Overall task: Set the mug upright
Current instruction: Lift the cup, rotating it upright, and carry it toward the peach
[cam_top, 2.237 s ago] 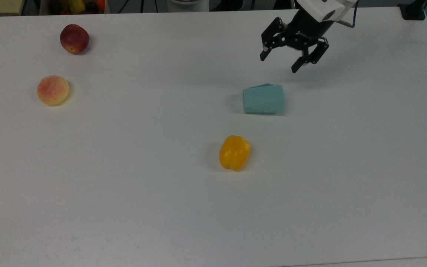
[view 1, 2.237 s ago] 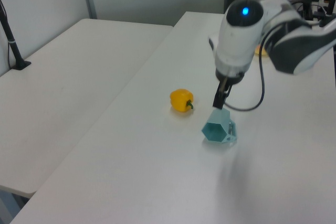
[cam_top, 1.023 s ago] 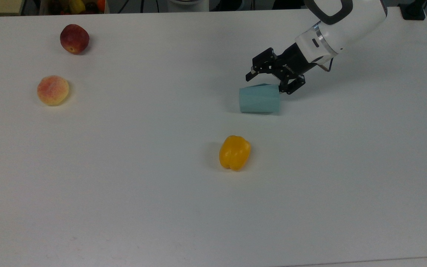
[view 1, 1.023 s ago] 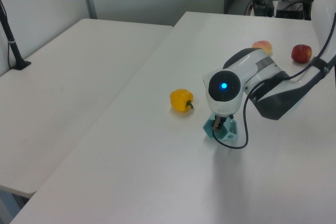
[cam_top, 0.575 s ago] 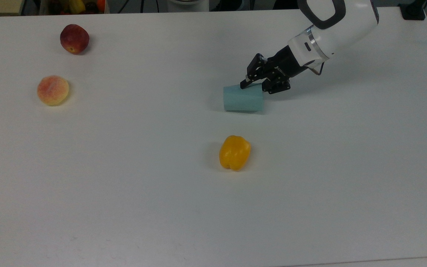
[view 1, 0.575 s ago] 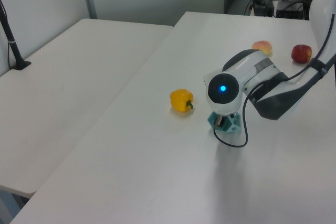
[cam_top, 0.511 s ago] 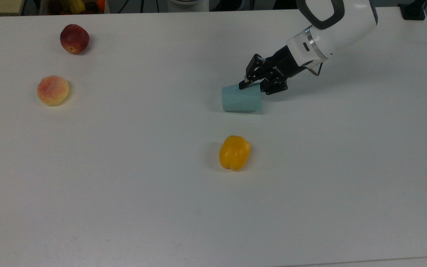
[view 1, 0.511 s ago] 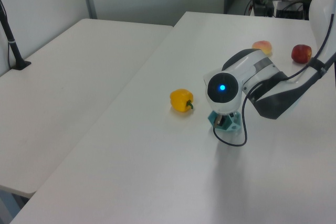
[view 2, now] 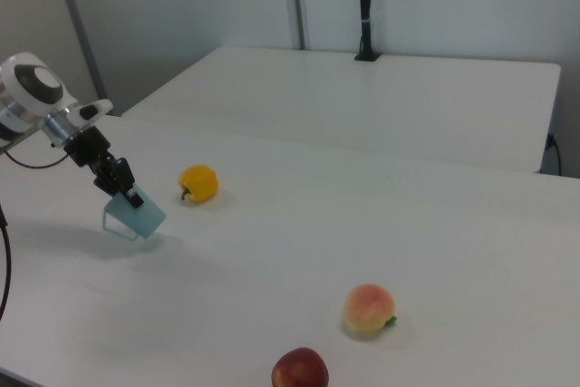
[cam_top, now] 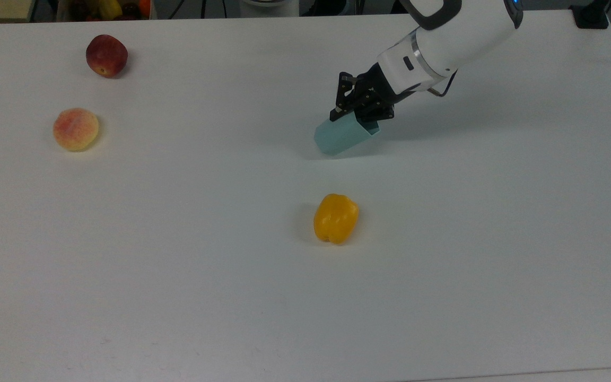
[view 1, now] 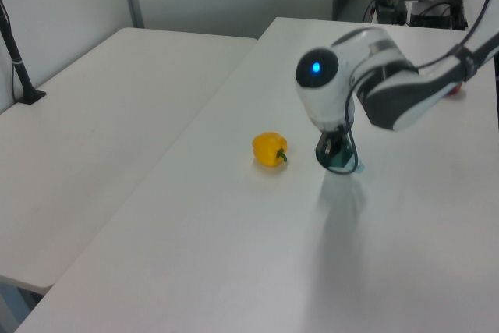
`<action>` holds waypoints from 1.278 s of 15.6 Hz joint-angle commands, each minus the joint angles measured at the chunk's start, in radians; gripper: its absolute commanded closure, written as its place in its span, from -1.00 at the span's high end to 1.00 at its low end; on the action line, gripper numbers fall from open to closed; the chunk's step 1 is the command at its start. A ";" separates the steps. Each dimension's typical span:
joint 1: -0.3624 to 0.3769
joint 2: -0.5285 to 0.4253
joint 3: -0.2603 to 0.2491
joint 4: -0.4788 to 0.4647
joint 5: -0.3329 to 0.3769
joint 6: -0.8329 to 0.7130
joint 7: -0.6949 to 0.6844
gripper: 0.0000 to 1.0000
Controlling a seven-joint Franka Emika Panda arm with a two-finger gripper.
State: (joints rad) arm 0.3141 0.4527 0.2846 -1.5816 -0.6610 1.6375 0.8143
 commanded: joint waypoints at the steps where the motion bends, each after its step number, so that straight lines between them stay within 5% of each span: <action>1: -0.062 -0.109 0.002 -0.020 0.156 0.016 -0.183 -1.00; 6: -0.173 -0.175 -0.001 -0.020 0.335 0.120 -0.351 -1.00; 9: -0.245 -0.207 -0.028 -0.028 0.487 0.165 -0.606 -1.00; 13: -0.234 -0.209 -0.218 -0.028 0.708 0.165 -0.956 -1.00; 20: -0.165 -0.190 -0.423 -0.110 0.721 0.284 -1.054 -1.00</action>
State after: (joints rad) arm 0.0865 0.2733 -0.0518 -1.5985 0.0334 1.8005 -0.2076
